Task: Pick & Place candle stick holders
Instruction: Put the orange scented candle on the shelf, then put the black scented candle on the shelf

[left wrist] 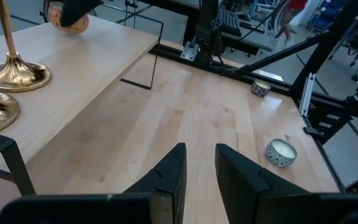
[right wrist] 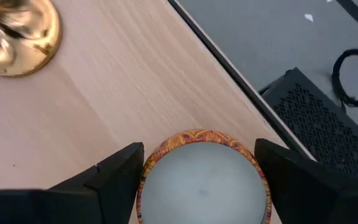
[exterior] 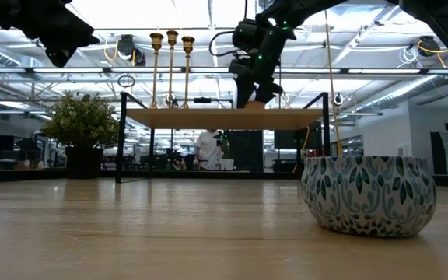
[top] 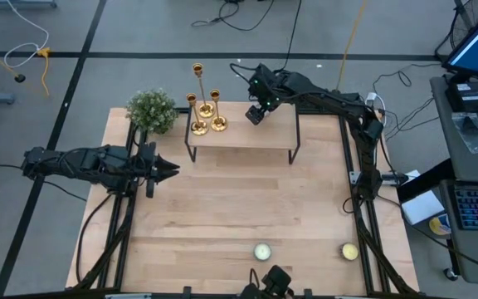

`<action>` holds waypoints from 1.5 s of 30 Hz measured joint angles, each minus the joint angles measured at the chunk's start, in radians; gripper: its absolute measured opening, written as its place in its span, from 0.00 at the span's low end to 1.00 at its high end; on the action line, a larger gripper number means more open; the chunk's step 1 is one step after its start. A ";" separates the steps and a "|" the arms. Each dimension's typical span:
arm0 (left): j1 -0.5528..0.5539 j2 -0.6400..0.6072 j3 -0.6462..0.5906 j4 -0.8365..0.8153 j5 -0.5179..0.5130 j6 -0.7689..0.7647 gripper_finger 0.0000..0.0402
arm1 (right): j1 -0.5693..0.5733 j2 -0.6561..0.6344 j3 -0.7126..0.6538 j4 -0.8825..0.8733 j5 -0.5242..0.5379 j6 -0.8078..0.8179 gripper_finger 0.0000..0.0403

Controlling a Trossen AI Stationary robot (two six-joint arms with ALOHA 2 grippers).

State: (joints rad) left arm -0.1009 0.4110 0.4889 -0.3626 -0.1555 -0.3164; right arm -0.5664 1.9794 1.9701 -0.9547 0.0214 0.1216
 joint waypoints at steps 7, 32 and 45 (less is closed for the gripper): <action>0.000 0.000 0.000 0.000 0.000 0.000 0.21 | 0.006 0.001 0.000 0.002 0.000 -0.011 0.73; 0.000 0.000 0.000 -0.003 0.000 0.020 0.21 | 0.028 0.001 0.000 0.006 0.001 -0.037 0.84; 0.000 0.000 0.000 -0.009 0.001 0.022 0.21 | 0.031 -0.065 0.000 0.008 0.008 -0.074 0.89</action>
State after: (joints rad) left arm -0.1007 0.4111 0.4889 -0.3719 -0.1547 -0.2943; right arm -0.5350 1.9149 1.9701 -0.9470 0.0296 0.0475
